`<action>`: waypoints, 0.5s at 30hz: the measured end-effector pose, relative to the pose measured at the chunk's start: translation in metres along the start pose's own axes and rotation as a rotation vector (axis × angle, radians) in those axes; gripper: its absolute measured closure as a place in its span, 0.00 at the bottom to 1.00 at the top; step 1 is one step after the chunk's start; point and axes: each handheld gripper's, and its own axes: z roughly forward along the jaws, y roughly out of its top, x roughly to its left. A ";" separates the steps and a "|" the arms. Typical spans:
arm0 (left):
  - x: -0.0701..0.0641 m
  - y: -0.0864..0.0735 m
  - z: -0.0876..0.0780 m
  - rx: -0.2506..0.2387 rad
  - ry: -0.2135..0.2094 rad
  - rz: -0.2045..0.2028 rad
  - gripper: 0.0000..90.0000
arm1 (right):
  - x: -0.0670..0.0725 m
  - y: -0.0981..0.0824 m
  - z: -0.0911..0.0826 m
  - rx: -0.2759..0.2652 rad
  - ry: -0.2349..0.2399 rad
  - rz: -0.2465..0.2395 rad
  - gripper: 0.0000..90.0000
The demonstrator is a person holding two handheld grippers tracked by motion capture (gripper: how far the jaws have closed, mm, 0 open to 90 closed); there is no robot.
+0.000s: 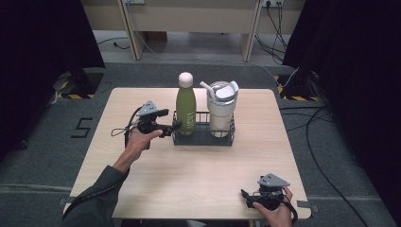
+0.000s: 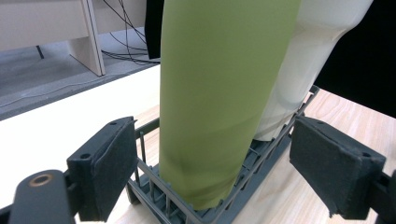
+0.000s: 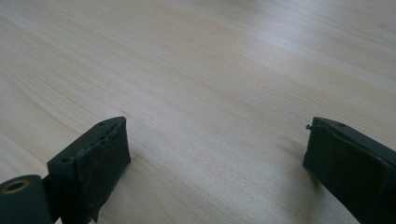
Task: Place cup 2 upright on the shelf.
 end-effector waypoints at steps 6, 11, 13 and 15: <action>0.002 -0.003 -0.006 0.008 0.000 -0.002 0.16 | 0.000 0.000 0.000 0.000 0.000 0.001 0.08; 0.003 -0.006 -0.011 0.007 -0.001 -0.006 0.16 | 0.000 0.000 0.000 -0.001 0.000 0.000 0.08; 0.003 -0.008 -0.014 0.007 -0.002 -0.006 0.16 | 0.000 0.000 0.000 0.000 -0.001 0.001 0.08; 0.002 -0.009 -0.015 0.006 -0.002 -0.007 0.16 | 0.000 0.000 0.000 0.000 -0.001 0.000 0.08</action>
